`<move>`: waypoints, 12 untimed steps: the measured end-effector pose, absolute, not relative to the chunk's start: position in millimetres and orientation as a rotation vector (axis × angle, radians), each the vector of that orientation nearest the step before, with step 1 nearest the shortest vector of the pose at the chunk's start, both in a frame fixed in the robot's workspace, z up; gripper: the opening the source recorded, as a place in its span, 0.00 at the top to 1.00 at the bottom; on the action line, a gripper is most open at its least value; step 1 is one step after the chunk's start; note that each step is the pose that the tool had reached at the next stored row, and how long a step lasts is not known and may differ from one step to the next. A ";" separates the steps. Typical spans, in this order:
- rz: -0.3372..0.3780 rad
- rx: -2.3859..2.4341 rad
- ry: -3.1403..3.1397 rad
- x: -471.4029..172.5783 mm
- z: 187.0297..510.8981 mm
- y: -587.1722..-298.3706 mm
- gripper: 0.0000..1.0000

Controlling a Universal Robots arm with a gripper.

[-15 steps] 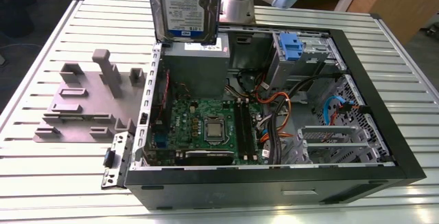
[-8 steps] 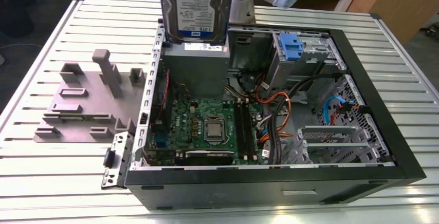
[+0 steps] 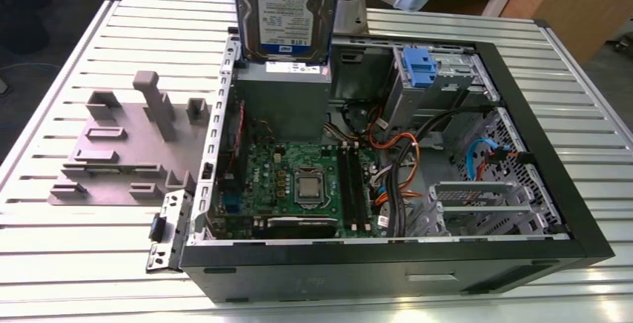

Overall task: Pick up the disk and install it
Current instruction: 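Pick up the disk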

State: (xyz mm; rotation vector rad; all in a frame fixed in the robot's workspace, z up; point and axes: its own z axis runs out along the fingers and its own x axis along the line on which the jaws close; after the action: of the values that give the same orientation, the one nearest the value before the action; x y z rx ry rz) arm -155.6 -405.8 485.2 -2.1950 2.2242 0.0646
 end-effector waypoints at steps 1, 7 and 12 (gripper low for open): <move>0.065 -2.195 2.224 -155.6 485.2 -405.9 0.64; 0.065 -2.195 2.224 -155.5 485.2 -409.3 0.64; 0.065 -2.195 2.224 -155.0 485.1 -414.2 0.64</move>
State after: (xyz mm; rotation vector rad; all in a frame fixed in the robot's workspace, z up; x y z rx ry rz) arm -155.0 -414.2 485.1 -2.1949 2.2240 0.0646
